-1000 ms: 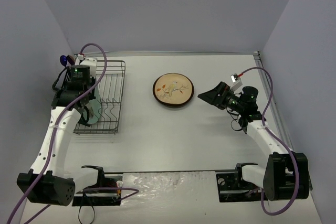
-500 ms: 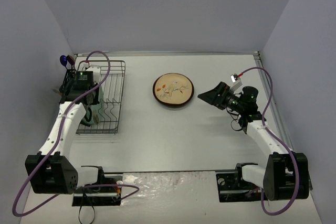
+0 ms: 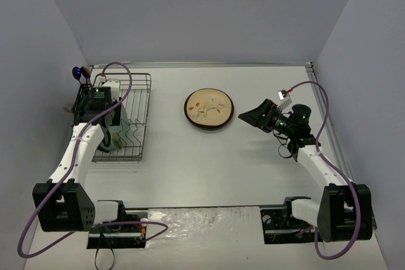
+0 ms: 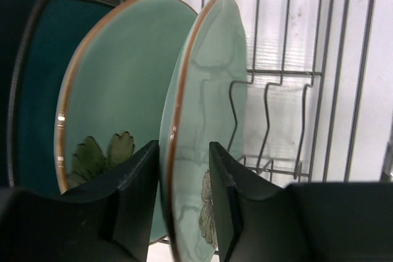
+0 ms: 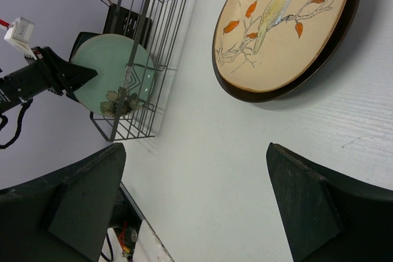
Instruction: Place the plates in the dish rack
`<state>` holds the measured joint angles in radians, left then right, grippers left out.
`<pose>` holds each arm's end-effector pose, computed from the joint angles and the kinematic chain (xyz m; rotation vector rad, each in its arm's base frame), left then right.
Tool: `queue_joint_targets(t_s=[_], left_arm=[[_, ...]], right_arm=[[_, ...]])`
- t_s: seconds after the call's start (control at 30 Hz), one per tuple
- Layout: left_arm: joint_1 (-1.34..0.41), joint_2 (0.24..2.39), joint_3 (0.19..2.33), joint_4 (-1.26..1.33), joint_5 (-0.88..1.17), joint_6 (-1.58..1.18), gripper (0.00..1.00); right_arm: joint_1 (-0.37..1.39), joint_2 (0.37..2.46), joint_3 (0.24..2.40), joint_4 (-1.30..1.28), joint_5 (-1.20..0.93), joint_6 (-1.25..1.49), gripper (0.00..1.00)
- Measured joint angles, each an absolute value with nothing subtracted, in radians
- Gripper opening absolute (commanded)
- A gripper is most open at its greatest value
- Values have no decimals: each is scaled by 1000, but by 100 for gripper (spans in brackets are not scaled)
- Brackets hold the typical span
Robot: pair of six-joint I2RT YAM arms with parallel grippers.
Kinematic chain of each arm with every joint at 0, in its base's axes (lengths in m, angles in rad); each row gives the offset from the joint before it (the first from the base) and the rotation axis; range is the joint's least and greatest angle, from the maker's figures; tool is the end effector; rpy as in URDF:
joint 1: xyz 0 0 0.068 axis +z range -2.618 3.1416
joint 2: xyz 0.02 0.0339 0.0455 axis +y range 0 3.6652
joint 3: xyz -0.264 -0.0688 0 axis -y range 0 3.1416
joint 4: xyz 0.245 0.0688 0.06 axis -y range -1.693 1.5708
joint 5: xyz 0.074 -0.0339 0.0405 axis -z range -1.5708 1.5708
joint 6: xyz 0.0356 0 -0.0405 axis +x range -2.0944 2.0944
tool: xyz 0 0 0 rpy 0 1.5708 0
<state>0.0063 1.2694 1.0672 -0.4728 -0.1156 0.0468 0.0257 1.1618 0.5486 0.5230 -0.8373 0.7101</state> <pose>0.2790 0.0059 0.3068 -0.0169 2.2452 0.1584 0.2466 0.0328 0.2550 -0.0784 1.7849 1.2310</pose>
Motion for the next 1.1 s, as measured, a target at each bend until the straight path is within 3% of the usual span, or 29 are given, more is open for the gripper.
queue_joint_targets(t_s=[0.23, 0.47, 0.83, 1.1], left_arm=[[31, 1265, 1067, -451, -140, 36, 68], [29, 1204, 1067, -451, -120, 11, 96], [28, 807, 942, -337, -87, -127, 97], [14, 771, 893, -315, -37, -188, 97]], right_arm=[[44, 1183, 606, 396, -737, 637, 93], [145, 1236, 689, 325, -546, 579, 83], [377, 1513, 892, 236, -179, 538, 52], [395, 1710, 1030, 229, -71, 536, 46]])
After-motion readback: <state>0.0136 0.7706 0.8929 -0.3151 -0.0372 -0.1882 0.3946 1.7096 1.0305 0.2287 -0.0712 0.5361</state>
